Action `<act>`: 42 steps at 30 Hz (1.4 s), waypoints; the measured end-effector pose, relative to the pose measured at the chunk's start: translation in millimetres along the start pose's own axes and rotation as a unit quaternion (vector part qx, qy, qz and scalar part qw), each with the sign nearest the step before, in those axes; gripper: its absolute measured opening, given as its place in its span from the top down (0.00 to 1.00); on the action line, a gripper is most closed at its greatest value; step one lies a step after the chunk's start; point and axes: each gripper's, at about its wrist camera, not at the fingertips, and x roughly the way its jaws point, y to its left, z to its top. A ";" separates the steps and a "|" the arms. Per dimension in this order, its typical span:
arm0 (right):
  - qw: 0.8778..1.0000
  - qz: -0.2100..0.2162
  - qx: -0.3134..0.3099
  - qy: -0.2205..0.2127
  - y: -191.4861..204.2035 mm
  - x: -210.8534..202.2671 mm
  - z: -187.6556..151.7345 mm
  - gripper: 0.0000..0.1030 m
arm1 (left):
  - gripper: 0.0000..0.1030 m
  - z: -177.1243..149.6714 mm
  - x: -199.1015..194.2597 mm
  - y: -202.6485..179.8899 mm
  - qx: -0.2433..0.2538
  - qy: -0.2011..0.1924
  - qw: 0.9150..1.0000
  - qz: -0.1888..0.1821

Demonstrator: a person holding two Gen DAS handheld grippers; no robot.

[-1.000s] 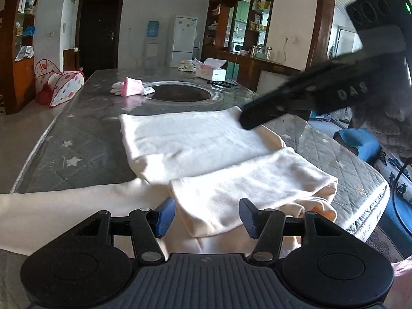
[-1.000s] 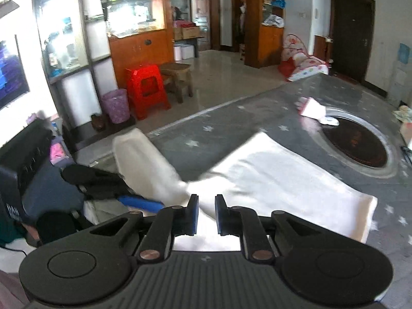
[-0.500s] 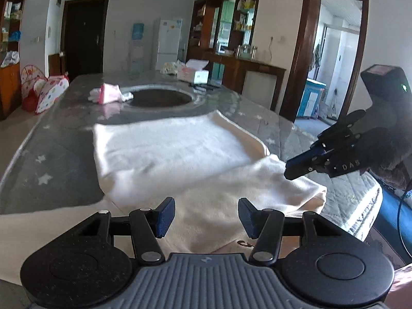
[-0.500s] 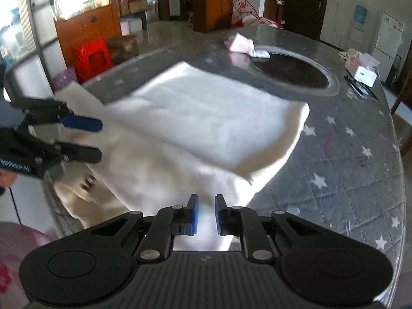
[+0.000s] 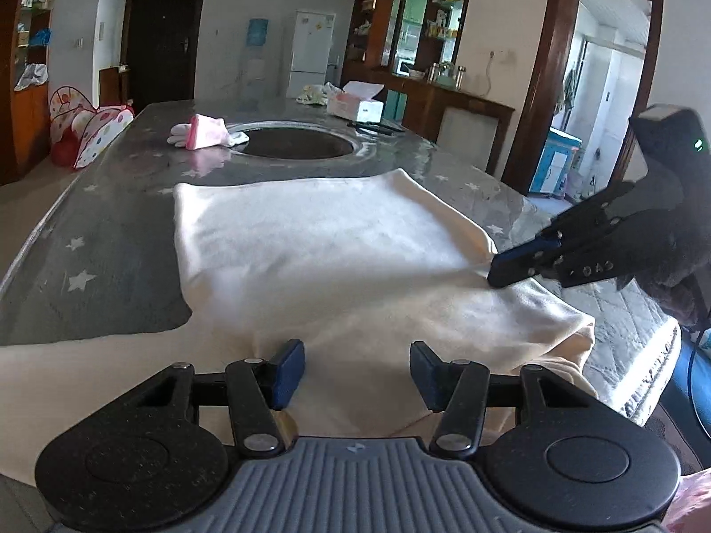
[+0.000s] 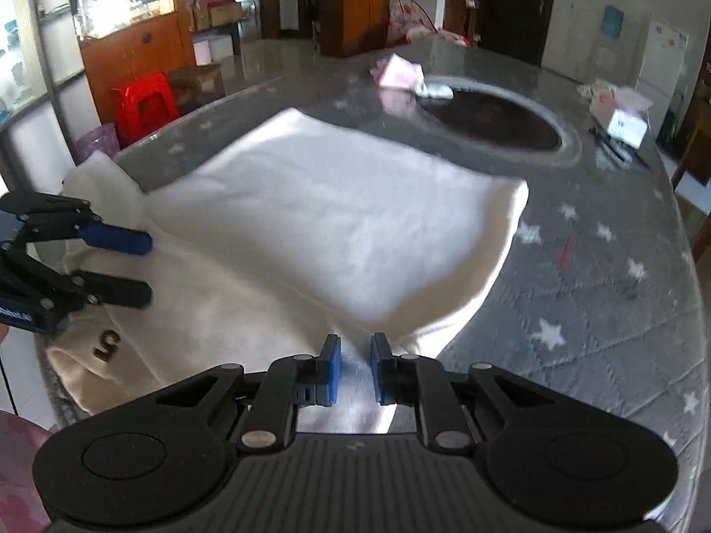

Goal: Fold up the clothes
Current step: 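Grasp the opposite cloth side with the left gripper and lift it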

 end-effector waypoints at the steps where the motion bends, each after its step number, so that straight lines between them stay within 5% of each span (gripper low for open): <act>1: 1.000 0.000 0.002 0.002 -0.2 2.1 -1.1 0.86 | 0.46 -0.6 -0.9 0.8 -0.001 -0.001 1.000 0.000; 7: 0.999 0.025 -0.038 -0.013 25.5 -13.9 5.2 0.77 | 0.46 -2.5 -25.2 13.1 -0.021 -0.019 0.999 0.015; 14: 0.993 0.072 -0.088 0.010 63.6 1.1 7.6 0.75 | 0.45 -11.8 -54.1 43.7 -0.055 -0.026 0.994 0.087; 22: 0.988 0.094 -0.123 -0.007 90.6 7.5 29.1 0.73 | 0.45 -18.1 -80.4 84.4 -0.104 -0.047 0.979 0.167; 33: 0.985 0.114 -0.132 -0.002 111.6 34.9 43.8 0.73 | 0.44 -28.1 -96.3 134.4 -0.174 -0.055 0.944 0.274; 38: 0.985 0.109 -0.134 -0.017 109.1 16.3 45.2 0.71 | 0.39 -35.1 -97.6 161.9 -0.228 -0.053 0.918 0.320; 42: 0.985 0.104 -0.136 -0.026 107.3 4.7 45.9 0.68 | 0.39 -43.7 -97.4 182.5 -0.278 -0.047 0.904 0.322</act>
